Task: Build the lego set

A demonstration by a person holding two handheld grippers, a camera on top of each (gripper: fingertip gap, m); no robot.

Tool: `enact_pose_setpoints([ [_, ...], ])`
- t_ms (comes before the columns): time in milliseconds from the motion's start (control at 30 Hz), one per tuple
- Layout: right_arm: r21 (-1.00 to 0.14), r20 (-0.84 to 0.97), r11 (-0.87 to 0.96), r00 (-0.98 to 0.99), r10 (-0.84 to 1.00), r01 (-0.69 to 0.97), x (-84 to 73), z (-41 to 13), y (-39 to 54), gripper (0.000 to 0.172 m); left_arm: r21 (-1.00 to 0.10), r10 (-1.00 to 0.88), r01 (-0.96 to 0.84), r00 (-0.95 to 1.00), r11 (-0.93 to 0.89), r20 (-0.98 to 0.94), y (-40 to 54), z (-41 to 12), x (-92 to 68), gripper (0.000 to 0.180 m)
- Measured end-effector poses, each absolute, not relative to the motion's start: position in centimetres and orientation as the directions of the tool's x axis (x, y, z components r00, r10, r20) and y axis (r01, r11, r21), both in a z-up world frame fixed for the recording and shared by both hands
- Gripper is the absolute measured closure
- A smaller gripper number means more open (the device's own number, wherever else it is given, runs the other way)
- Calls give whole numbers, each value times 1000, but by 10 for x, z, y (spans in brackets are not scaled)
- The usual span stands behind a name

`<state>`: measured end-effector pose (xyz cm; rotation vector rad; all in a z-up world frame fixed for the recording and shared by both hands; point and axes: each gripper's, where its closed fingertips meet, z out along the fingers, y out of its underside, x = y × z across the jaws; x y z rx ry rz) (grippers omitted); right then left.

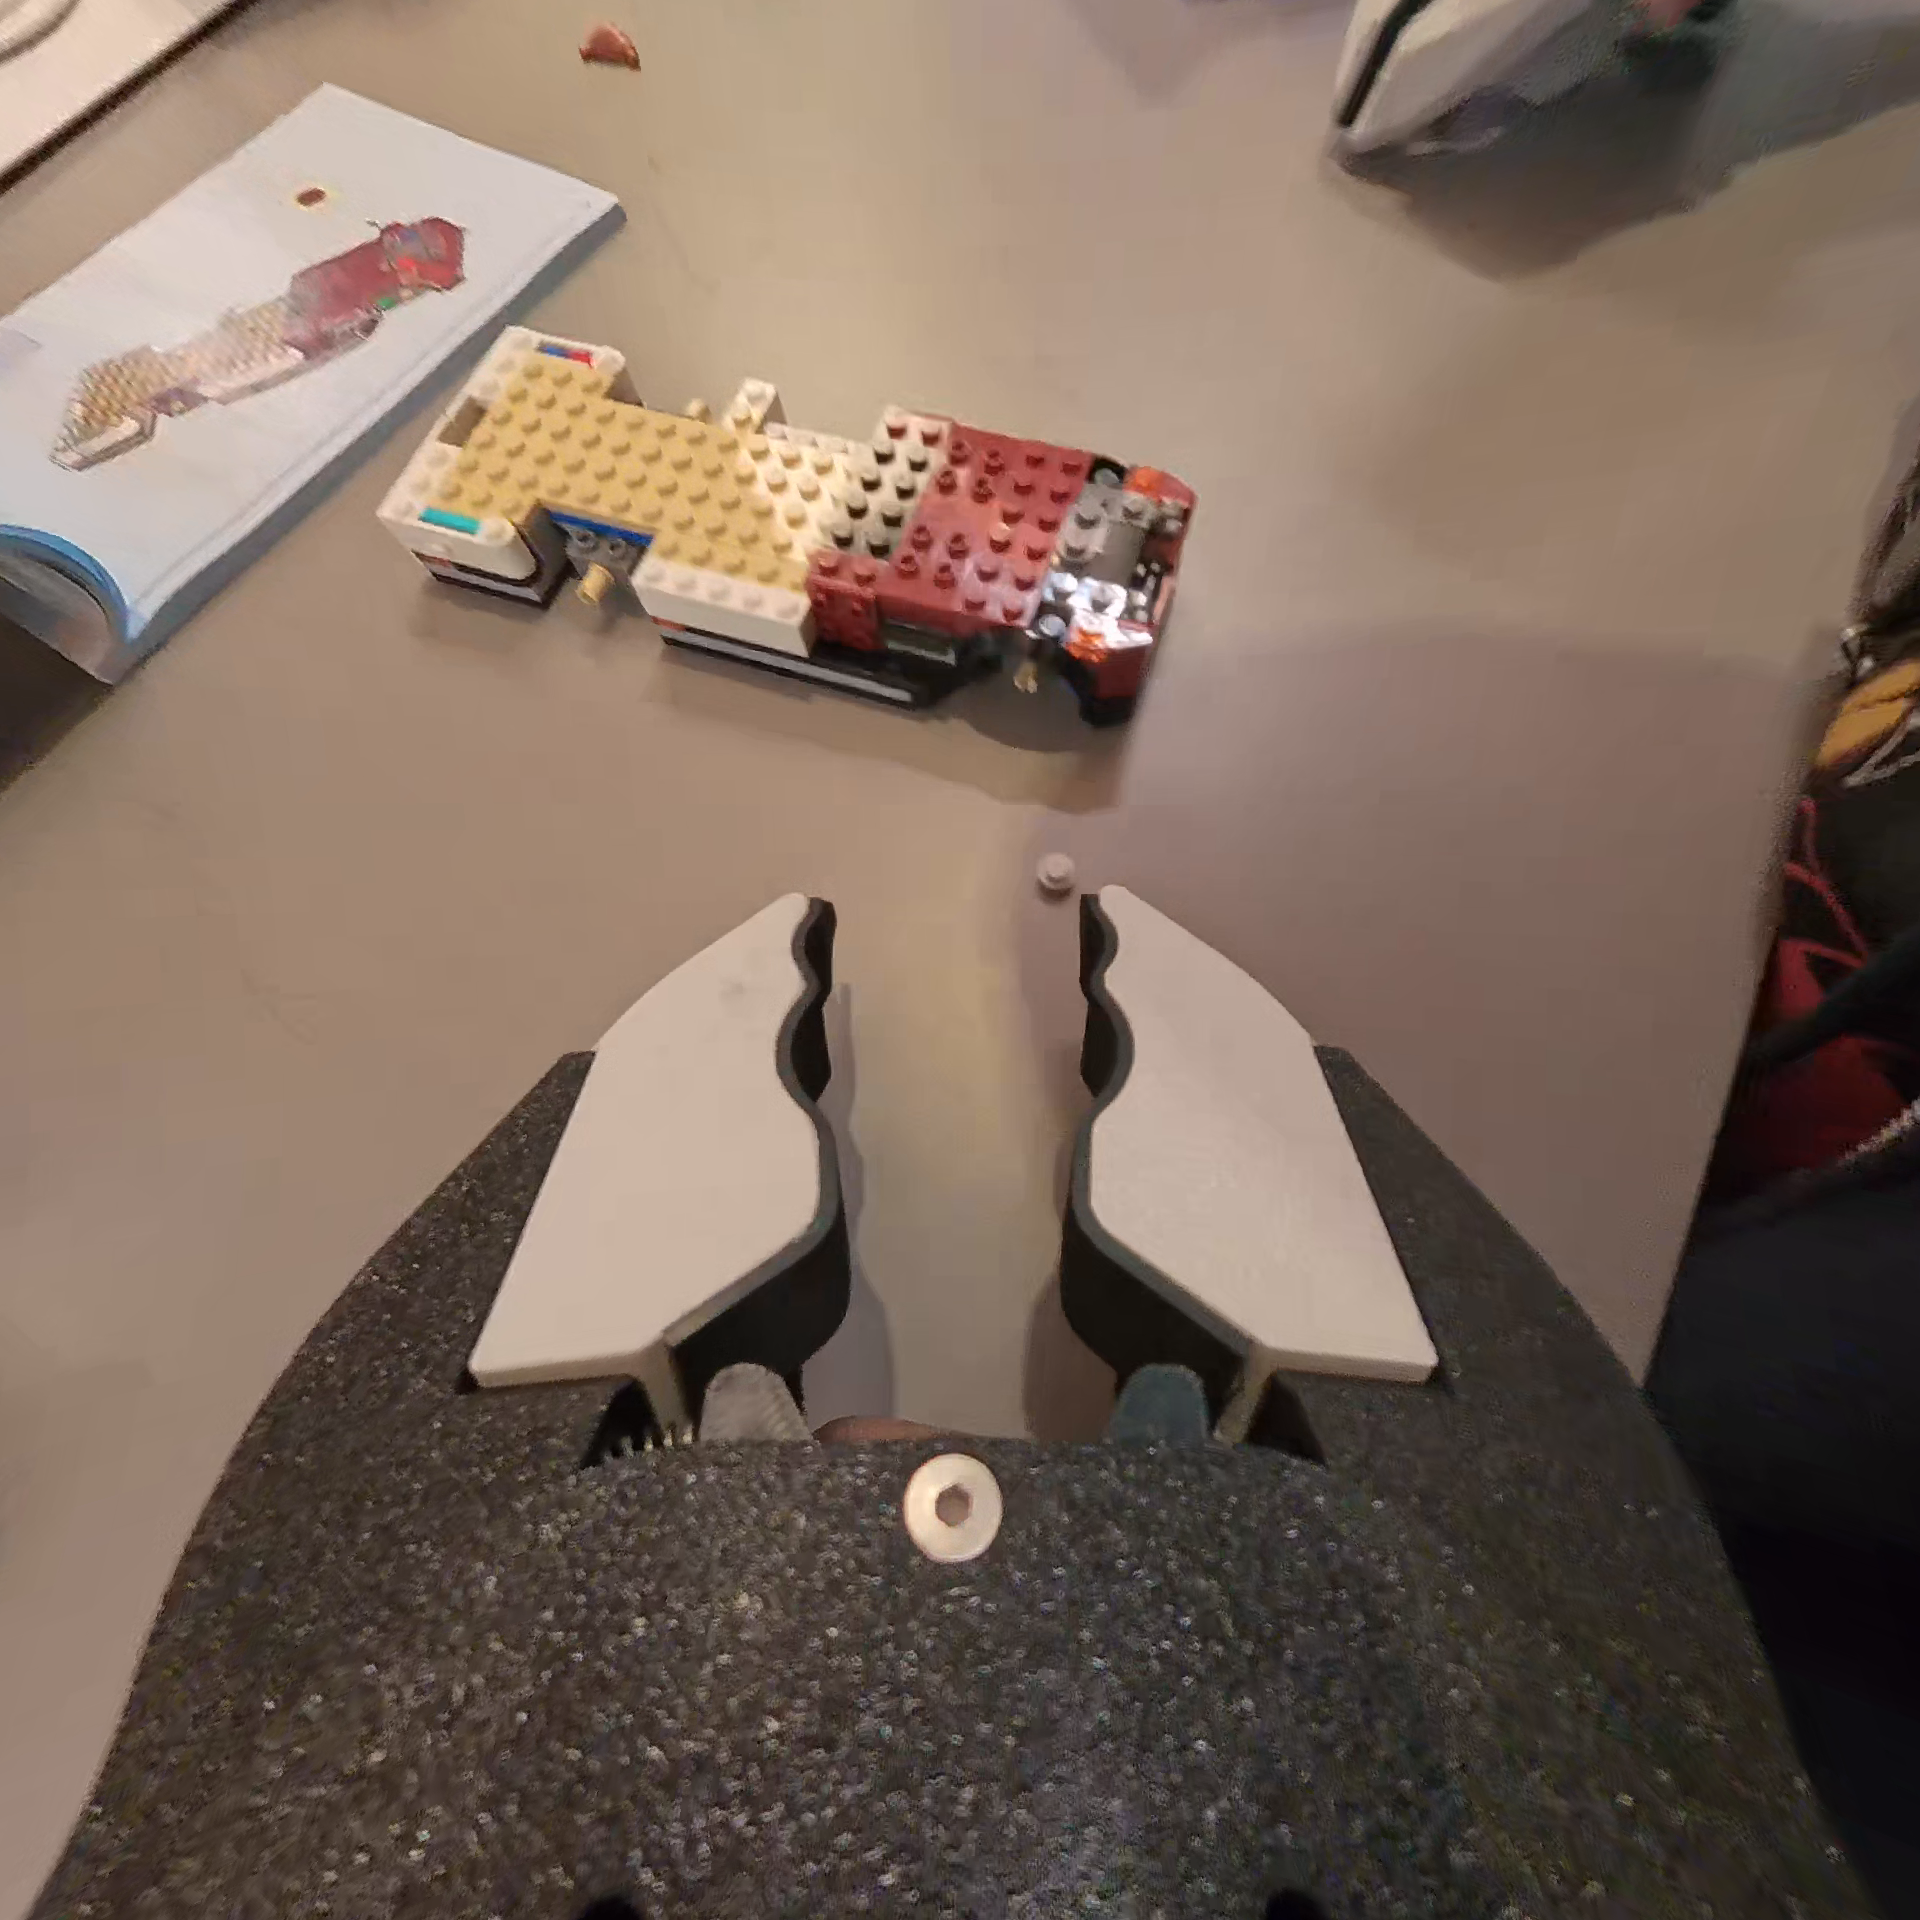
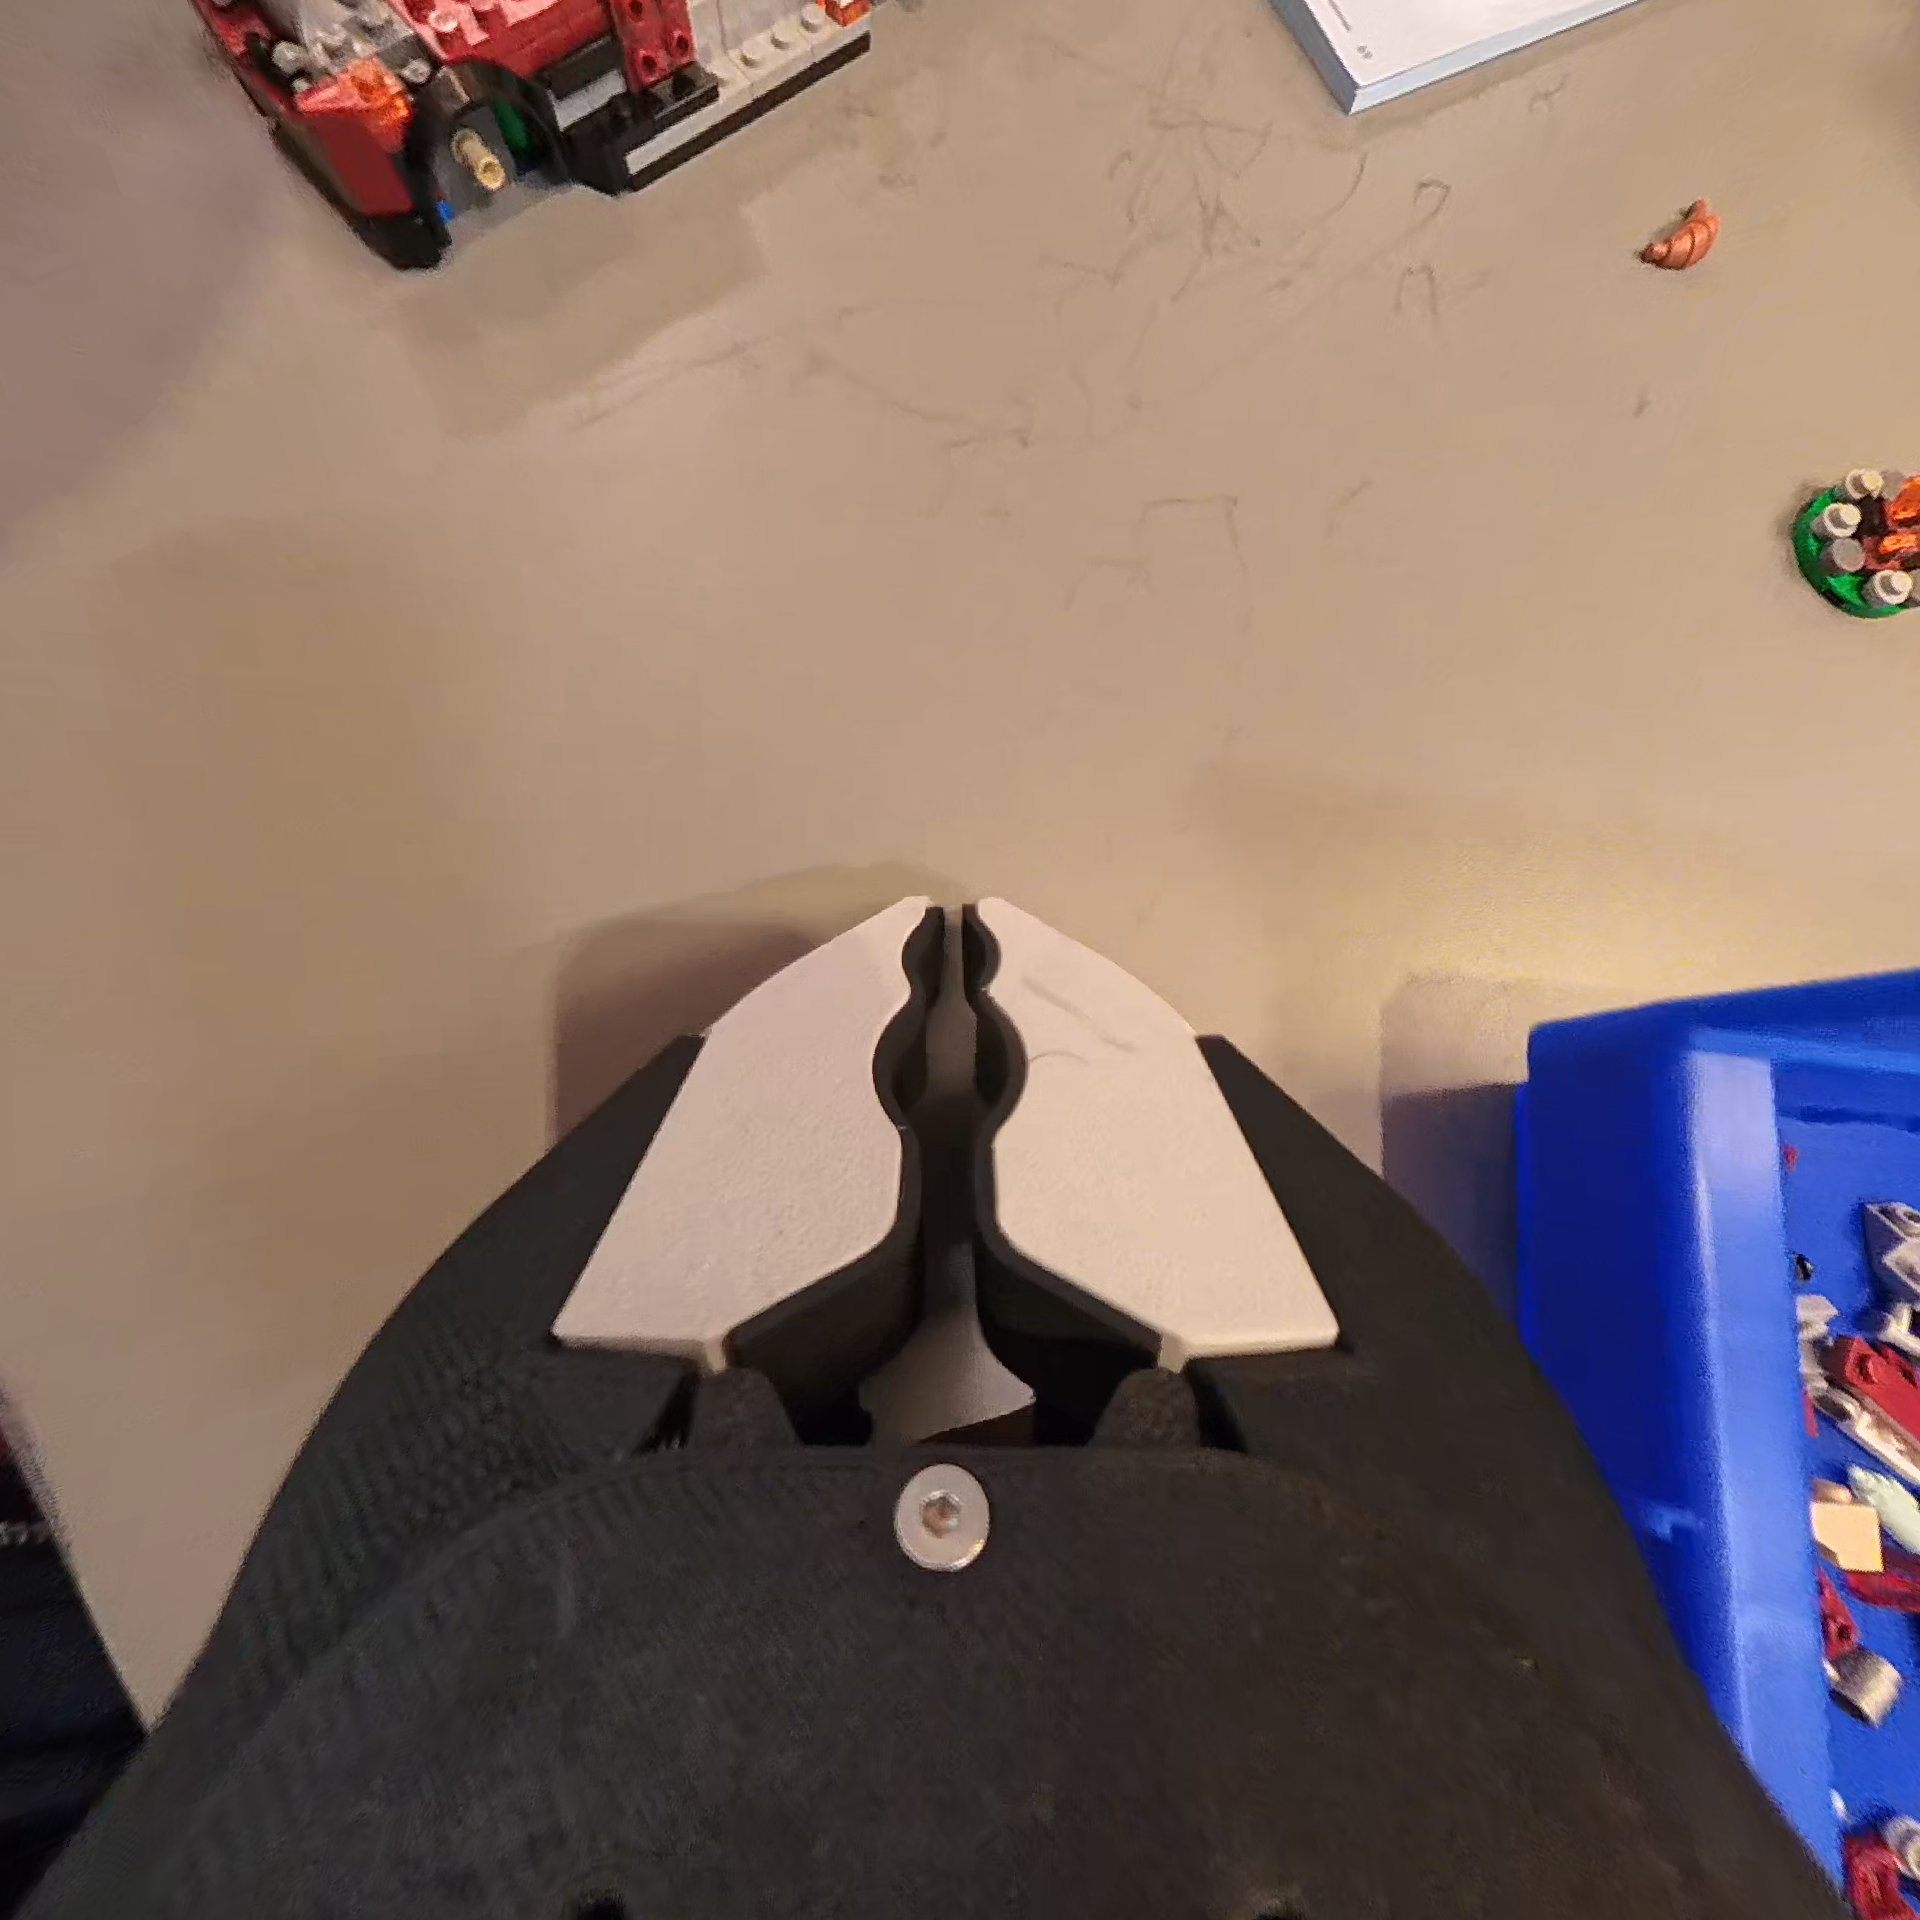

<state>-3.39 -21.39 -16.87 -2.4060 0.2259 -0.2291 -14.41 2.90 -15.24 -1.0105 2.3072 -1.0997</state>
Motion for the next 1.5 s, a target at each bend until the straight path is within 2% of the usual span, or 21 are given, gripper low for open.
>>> enact_pose_setpoints([
  [33, -664, 113, -742, 968, -225, -95, -35, -166, -218, 168, -790, -750, -440, -660, 427, -37, 30, -152, -138, 134],
  [433, -622, 229, -781, 942, -244, -51, -11, -88, -317, 167, -761, -811, -525, -585, 383, -5, 56, -159, -77, 134],
  [533, -485, 351, -874, 909, -225, -29, 24, -79, -359, 167, -739, -818, -546, -575, 393, -10, 58, -164, -75, 135],
  [600, -363, 338, -931, 926, -167, -35, 36, -88, -384, 164, -730, -816, -545, -577, 413, -30, 57, -166, -76, 135],
  [700, -230, 186, -973, 980, -68, -24, 29, -104, -400, 147, -708, -813, -551, -580, 440, -54, 56, -170, -77, 135],
  [900, -36, -65, -997, 995, 74, 72, 3, -130, -406, 143, -690, -825, -573, -562, 441, -60, 58, -173, -75, 135],
  [967, 21, -85, -993, 990, 114, 117, 0, -137, -406, 131, -690, -826, -577, -561, 437, -54, 59, -174, -75, 136],
  [1200, -29, -209, -977, 954, 214, 212, -39, -135, -373, 124, -705, -813, -568, -582, 424, -20, 56, -171, -77, 136],
  [1333, -120, -307, -962, 912, 270, 244, -76, -128, -345, 114, -733, -813, -554, -582, 395, 1, 56, -165, -77, 136],
  [1500, -202, -319, -967, 923, 217, 158, -66, -108, -339, 127, -758, -809, -530, -588, 380, 6, 55, -160, -78, 136],
])
